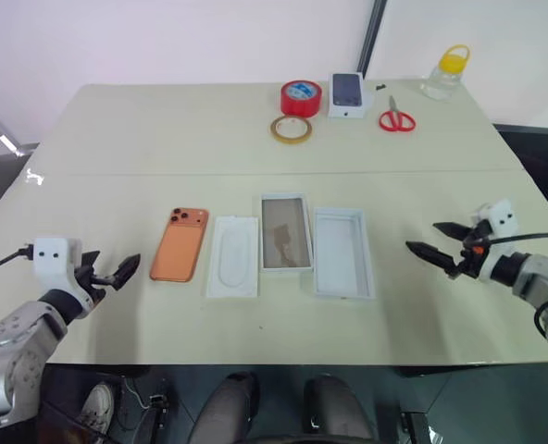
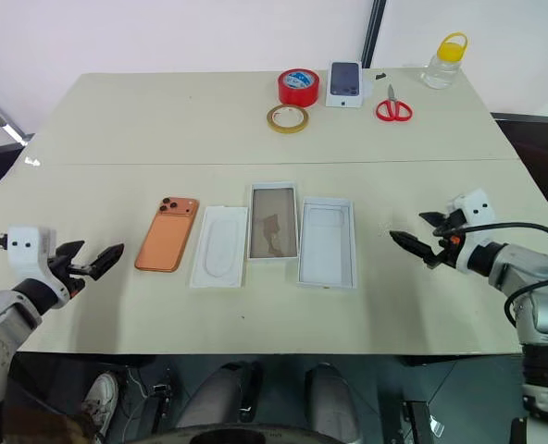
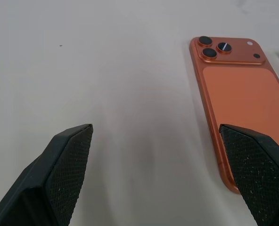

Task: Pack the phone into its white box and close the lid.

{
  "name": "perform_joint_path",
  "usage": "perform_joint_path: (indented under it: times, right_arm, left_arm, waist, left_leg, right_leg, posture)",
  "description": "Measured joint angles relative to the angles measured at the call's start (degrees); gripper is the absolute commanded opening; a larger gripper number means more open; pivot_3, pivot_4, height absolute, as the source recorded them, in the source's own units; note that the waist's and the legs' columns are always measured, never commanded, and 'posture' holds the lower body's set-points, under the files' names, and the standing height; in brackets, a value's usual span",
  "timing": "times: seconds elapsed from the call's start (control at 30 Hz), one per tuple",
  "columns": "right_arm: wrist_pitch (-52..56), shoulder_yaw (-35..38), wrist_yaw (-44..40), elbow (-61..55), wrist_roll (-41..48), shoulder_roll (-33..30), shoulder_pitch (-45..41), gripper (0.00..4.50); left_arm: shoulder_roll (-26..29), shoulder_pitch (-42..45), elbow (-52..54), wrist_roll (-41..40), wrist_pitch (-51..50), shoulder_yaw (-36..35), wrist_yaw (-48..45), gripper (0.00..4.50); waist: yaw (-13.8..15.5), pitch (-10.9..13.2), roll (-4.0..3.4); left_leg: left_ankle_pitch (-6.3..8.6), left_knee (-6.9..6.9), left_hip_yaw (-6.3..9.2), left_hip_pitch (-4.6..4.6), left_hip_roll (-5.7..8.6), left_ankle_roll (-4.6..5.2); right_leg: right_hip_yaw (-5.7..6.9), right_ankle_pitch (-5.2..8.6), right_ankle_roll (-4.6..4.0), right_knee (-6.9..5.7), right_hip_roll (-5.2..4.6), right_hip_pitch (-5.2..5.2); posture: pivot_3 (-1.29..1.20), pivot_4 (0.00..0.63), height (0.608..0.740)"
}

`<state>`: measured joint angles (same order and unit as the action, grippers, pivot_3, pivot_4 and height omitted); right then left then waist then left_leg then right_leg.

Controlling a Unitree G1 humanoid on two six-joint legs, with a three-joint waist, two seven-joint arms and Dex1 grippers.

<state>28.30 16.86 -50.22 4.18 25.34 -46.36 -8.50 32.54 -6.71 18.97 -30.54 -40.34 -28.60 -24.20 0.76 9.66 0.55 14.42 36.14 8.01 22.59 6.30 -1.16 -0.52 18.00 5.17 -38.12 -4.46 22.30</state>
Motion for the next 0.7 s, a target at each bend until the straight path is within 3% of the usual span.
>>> perform_joint_path:
  times: [0.53,0.7]
  right_arm:
    - [-0.8,-2.3,-0.4,0.7,-0.4,0.7,-4.7,4.46]
    - [0.8,-2.8,-0.5,-4.0,0.5,0.9,-3.4,4.46]
  left_arm:
    - [0.0,0.1,1.3,-0.2,-0.3,-1.1,1.3,4.50]
    - [0.6,3.7,2.9,-0.9,-2.0,1.2,1.7,4.50]
  waist:
    - [0.0,0.0,0.00]
    - [0.0,0.0,0.00]
  left_leg:
    - [0.00,-0.02,-0.02,-0.03,-0.02,-0.01]
    - [-0.01,-0.01,-0.02,-0.03,-0.02,-0.02]
  right_leg:
    - [-0.03,0.00,0.00,0.00,0.03,0.00]
    - [-0.03,-0.01,0.00,-0.01,0.03,0.00]
  posture:
    - [0.00,0.150,0.740]
    - [0.00,0.150,0.740]
